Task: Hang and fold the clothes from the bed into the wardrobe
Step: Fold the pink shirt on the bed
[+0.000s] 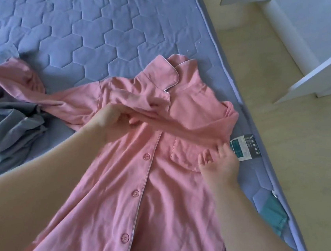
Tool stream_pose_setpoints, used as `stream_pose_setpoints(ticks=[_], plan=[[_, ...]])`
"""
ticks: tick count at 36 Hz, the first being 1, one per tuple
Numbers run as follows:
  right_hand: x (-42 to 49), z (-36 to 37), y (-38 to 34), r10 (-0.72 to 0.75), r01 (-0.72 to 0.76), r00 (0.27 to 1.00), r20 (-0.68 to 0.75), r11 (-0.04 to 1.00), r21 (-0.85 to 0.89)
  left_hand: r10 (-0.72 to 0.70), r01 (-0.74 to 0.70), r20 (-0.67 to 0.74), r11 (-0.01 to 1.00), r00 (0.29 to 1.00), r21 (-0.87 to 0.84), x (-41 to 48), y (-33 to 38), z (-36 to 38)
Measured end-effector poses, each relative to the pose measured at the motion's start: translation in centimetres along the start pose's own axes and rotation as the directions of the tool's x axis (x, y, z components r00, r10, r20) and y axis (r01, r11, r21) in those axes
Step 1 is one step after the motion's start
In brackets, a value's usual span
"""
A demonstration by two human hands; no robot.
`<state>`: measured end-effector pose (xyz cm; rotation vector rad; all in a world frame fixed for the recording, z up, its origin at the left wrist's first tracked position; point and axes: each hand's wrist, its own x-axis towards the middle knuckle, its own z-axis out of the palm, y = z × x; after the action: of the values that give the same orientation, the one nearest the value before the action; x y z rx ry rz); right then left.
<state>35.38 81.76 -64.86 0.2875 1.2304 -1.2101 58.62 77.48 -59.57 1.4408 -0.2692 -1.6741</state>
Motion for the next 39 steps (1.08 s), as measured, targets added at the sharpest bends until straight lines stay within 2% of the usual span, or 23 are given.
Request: stream_pose_setpoints(ticks=[1, 2, 4, 6, 7, 8, 10, 11, 12, 13, 14, 15, 17, 18, 20, 21, 23, 25, 28, 30, 33, 37, 39], plan=[[0.1, -0.1, -0.5, -0.027, 0.027, 1.0, 0.0, 1.0, -0.011, 0.04, -0.038, 0.052, 0.998, 0.998, -0.046, -0.7, 0.6, -0.8], [0.0, -0.2, -0.9, -0.043, 0.042, 0.999, -0.015, 0.999, -0.01, 0.063, -0.061, 0.043, 0.996, 0.997, -0.06, -1.2, 0.9, -1.8], [-0.2, -0.6, -1.2, -0.06, 0.058, 0.995, -0.079, 0.998, -0.037, 0.077, -0.076, -0.037, 0.997, 0.996, 0.029, -1.7, 0.4, -1.9], [-0.2, -1.2, -1.3, -0.061, 0.047, 0.99, -0.129, 0.993, -0.112, 0.112, -0.059, -0.268, 0.979, 0.957, 0.196, -2.0, -0.7, -1.7], [-0.1, -1.5, -1.2, -0.051, 0.027, 0.99, -0.134, 0.984, -0.177, 0.183, -0.058, -0.397, 0.95, 0.899, 0.305, -2.6, -1.4, -2.7], [-0.2, -1.8, -1.0, -0.039, 0.008, 0.99, -0.133, 0.974, -0.226, 0.206, 0.024, -0.539, 0.921, 0.816, 0.389, -2.5, -1.6, -3.3], [0.0, -2.4, -0.6, -0.035, -0.005, 0.99, -0.136, 0.959, -0.284, -0.022, 0.319, -0.571, 0.847, 0.821, 0.426, -2.1, -1.8, -3.8], [0.1, -2.6, -0.4, -0.035, -0.008, 0.989, -0.141, 0.957, -0.292, -0.143, 0.394, -0.548, 0.839, 0.824, 0.375, -1.6, -2.3, -4.9], [0.1, -2.8, -0.2, -0.023, -0.022, 0.988, -0.149, 0.956, -0.293, -0.276, 0.427, -0.466, 0.868, 0.84, 0.254, -1.5, -2.4, -5.7], [0.2, -2.9, 0.1, -0.02, -0.026, 0.988, -0.15, 0.952, -0.304, -0.325, 0.408, -0.378, 0.898, 0.867, 0.165, -1.5, -2.4, -6.3], [0.3, -3.0, 0.4, -0.019, -0.03, 0.989, -0.147, 0.945, -0.325, -0.342, 0.392, -0.376, 0.918, 0.861, 0.064, -1.4, -2.6, -6.7], [0.4, -3.1, 0.7, -0.025, -0.028, 0.989, -0.147, 0.937, -0.347, -0.364, 0.412, -0.336, 0.907, 0.869, 0.084, -0.9, -2.8, -7.0], [0.4, -2.9, 0.9, -0.037, -0.025, 0.987, -0.154, 0.923, -0.383, -0.3, 0.415, -0.333, 0.836, 0.894, 0.359, -0.5, -3.0, -6.2], [0.5, -2.8, 1.0, -0.064, -0.012, 0.984, -0.166, 0.906, -0.422, -0.216, 0.378, -0.339, 0.75, 0.916, 0.543, -0.5, -3.3, -5.8], [0.8, -2.4, 0.6, -0.195, 0.07, 0.97, -0.145, 0.796, -0.601, -0.019, 0.287, -0.314, 0.466, 0.949, 0.837, -0.8, -3.8, -5.2], [1.1, -2.4, 0.4, -0.276, 0.125, 0.956, -0.101, 0.692, -0.711, 0.053, 0.237, -0.278, 0.384, 0.959, 0.892, -0.7, -3.8, -5.1], [1.6, -2.4, -0.1, -0.421, 0.209, 0.907, -0.005, 0.46, -0.863, 0.172, 0.152, -0.227, 0.363, 0.959, 0.919, -0.2, -3.4, -5.4], [1.7, -2.2, -0.3, -0.451, 0.226, 0.891, 0.053, 0.339, -0.913, 0.29, 0.069, -0.193, 0.39, 0.937, 0.918, 0.0, -2.1, -5.5], [1.7, -1.9, 0.1, -0.383, 0.188, 0.924, 0.02, 0.406, -0.894, 0.479, -0.118, -0.164, 0.504, 0.862, 0.855, -0.2, 0.3, -5.5], [1.6, -2.1, 0.2, -0.356, 0.197, 0.934, 0.025, 0.456, -0.868, 0.592, -0.229, -0.151, 0.517, 0.792, 0.825, -0.9, 2.0, -5.9], [1.4, -2.5, 0.1, -0.283, 0.213, 0.958, 0.046, 0.598, -0.772, 0.619, -0.343, -0.096, 0.551, 0.78, 0.76, -1.6, 4.2, -7.0], [1.4, -2.2, -0.4, -0.255, 0.181, 0.966, -0.033, 0.765, -0.618, 0.605, -0.234, -0.175, 0.536, 0.777, 0.811, -0.9, 4.4, -8.7], [1.3, -2.0, -0.8, -0.232, 0.156, 0.968, -0.093, 0.851, -0.502, 0.563, -0.189, -0.22, 0.578, 0.797, 0.794, -0.5, 4.1, -9.5]])
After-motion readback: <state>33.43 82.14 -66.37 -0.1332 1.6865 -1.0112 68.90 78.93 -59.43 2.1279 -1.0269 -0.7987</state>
